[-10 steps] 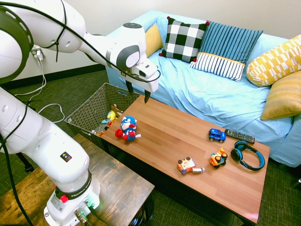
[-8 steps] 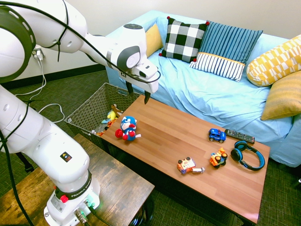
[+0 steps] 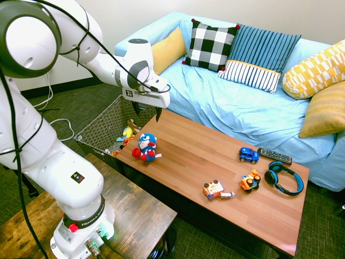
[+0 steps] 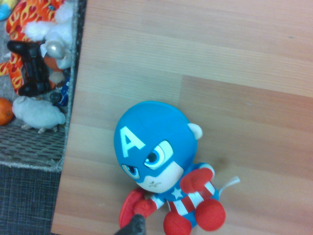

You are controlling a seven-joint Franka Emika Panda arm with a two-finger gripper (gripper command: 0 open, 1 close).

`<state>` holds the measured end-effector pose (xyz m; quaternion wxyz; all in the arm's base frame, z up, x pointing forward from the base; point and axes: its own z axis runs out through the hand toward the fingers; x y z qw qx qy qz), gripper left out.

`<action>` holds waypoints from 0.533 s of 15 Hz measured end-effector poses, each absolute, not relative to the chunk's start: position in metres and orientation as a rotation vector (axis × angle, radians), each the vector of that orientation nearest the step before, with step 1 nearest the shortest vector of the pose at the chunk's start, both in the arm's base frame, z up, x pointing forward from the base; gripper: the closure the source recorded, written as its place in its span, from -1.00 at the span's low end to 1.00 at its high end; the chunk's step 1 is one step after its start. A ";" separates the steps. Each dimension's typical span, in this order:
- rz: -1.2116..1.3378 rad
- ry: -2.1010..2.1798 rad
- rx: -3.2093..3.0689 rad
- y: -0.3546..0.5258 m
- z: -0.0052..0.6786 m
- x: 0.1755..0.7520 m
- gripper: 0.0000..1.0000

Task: Put the stuffed toy in the basket

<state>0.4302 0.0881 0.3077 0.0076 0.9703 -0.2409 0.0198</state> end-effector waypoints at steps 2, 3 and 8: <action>0.039 -0.671 3.057 0.089 0.273 0.437 -1.00; 0.039 -0.654 3.058 0.089 0.272 0.437 -1.00; 0.028 -0.359 3.150 0.106 0.229 0.437 -1.00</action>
